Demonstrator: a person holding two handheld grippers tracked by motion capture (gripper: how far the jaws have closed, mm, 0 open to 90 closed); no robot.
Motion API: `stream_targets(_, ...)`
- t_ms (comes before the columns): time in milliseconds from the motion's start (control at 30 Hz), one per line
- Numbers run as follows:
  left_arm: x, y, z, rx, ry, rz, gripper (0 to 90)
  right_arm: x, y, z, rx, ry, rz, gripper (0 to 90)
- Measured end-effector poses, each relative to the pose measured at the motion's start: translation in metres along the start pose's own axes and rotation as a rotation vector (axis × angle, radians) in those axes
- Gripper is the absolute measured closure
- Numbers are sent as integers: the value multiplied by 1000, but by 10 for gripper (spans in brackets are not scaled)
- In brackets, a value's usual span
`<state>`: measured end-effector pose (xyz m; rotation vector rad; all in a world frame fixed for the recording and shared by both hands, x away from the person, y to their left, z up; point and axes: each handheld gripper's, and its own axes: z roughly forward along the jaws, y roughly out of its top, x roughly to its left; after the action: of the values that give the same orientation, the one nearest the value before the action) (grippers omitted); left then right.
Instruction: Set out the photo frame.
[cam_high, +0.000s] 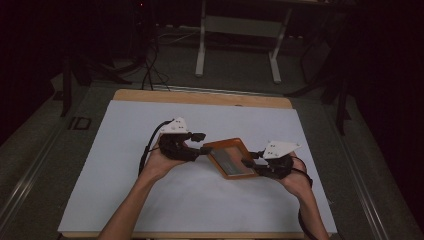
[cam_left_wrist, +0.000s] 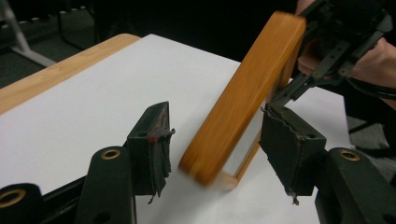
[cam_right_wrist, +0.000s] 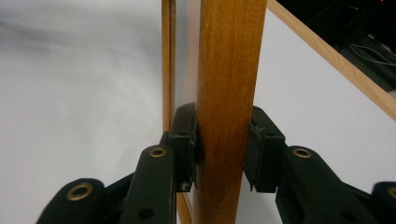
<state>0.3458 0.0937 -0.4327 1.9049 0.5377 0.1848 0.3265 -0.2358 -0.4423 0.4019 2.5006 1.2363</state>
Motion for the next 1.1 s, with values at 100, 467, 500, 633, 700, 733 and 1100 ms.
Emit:
stream_targets(100, 1, -7, 2, -4, 20, -10, 416, -1, -4, -2, 1, -8, 16, 670)
stream_targets(467, -7, -37, 48, 45, 25, -58, 373, -3, -10, -3, 1, -41, 43, 652)
stream_targets(500, -7, -38, 51, 50, 23, -56, 374, -3, -10, -3, -1, -40, 44, 652)
stream_targets(633, -7, -38, 61, 47, 9, -67, 363, -3, -10, -2, -6, -40, 48, 652)
stream_targets(700, -7, -38, 66, 43, -5, -78, 321, -2, -9, -2, -10, -40, 47, 653)
stream_targets(733, -6, -39, 68, 43, -8, -85, 321, -2, -9, -1, -11, -39, 46, 653)
stream_targets(1100, -7, -40, 80, 48, -2, -113, 392, -3, -8, 1, -19, -46, 68, 651)
